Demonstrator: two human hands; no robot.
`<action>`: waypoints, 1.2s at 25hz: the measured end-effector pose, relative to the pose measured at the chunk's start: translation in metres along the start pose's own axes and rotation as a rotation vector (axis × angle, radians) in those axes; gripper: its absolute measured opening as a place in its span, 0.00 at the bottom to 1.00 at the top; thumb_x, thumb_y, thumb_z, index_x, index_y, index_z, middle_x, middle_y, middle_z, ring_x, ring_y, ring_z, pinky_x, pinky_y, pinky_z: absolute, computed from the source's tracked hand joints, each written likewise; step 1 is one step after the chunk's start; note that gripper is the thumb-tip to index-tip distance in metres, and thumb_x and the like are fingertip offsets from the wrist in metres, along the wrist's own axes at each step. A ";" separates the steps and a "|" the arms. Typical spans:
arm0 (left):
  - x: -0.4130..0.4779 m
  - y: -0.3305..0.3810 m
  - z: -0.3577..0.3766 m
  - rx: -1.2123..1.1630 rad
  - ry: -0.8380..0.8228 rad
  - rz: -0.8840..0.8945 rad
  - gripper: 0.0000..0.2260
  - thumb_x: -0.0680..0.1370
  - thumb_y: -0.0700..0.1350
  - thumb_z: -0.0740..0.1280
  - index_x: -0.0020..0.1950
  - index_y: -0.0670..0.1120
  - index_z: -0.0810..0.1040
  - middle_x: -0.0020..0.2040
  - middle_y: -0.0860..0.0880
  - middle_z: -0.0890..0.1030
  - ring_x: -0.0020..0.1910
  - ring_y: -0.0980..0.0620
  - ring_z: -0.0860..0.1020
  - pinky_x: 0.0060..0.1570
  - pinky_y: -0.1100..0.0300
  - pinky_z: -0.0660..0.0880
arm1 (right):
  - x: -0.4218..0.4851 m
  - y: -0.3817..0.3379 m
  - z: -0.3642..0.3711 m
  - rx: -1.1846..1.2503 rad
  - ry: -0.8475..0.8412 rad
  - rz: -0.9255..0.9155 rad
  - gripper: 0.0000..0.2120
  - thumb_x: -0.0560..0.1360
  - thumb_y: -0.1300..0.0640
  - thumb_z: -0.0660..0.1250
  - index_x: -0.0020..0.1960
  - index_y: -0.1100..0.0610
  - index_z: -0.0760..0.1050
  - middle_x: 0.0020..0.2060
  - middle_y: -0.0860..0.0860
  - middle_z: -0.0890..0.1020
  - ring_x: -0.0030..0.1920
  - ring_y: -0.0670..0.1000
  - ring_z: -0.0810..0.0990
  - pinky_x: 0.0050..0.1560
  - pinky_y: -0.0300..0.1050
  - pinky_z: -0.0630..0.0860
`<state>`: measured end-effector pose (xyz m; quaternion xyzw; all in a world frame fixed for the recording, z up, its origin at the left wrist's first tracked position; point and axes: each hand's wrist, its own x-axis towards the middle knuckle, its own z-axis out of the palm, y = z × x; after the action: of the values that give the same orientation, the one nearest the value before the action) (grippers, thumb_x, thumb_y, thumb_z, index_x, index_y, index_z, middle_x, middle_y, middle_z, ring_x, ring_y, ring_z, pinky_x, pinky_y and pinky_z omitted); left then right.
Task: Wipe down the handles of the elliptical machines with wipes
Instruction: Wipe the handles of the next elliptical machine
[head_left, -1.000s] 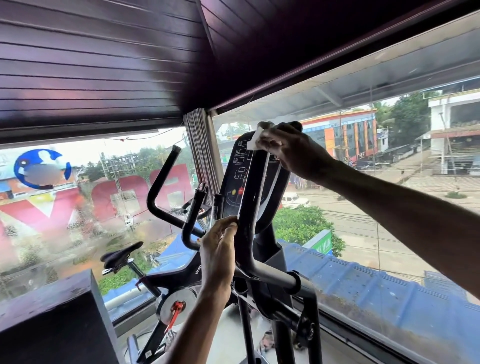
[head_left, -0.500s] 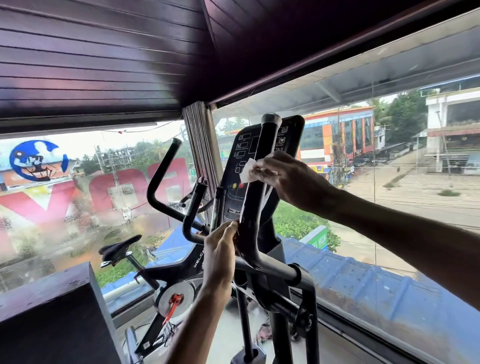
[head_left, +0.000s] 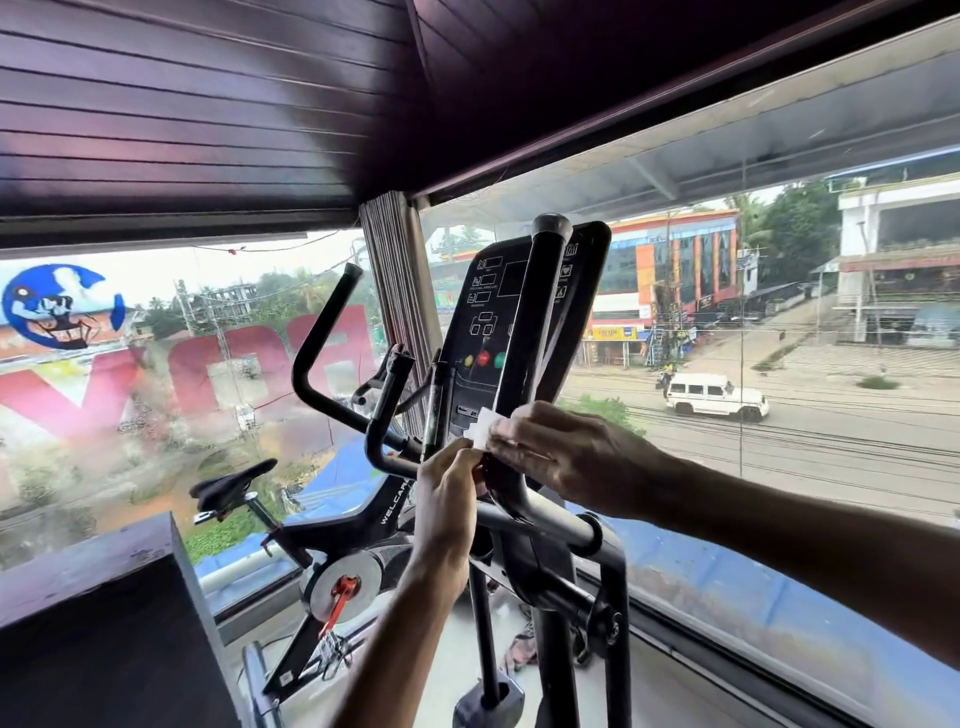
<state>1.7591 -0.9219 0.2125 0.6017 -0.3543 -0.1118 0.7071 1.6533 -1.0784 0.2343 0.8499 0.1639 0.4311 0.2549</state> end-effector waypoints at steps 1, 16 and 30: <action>0.000 0.000 0.000 -0.004 -0.006 -0.008 0.13 0.77 0.45 0.61 0.42 0.48 0.85 0.44 0.49 0.87 0.48 0.45 0.82 0.57 0.47 0.76 | -0.001 0.002 0.000 -0.016 0.014 0.003 0.16 0.81 0.64 0.71 0.68 0.65 0.79 0.59 0.57 0.83 0.58 0.56 0.82 0.59 0.47 0.82; 0.001 0.004 -0.007 -0.367 -0.070 -0.181 0.16 0.84 0.44 0.56 0.51 0.44 0.85 0.45 0.47 0.88 0.43 0.52 0.83 0.48 0.56 0.75 | 0.028 0.028 -0.008 -0.065 0.059 0.187 0.14 0.78 0.69 0.71 0.63 0.68 0.81 0.56 0.60 0.84 0.57 0.60 0.82 0.58 0.52 0.82; -0.010 -0.009 -0.037 -0.132 -0.174 0.108 0.17 0.75 0.34 0.63 0.59 0.49 0.81 0.57 0.49 0.85 0.55 0.53 0.83 0.55 0.58 0.79 | -0.014 -0.066 -0.004 -0.024 0.010 0.168 0.11 0.82 0.63 0.70 0.63 0.65 0.82 0.59 0.57 0.84 0.59 0.55 0.81 0.61 0.46 0.81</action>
<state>1.7777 -0.8896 0.1992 0.5217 -0.4380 -0.1483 0.7169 1.6377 -1.0307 0.1893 0.8554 0.0880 0.4570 0.2273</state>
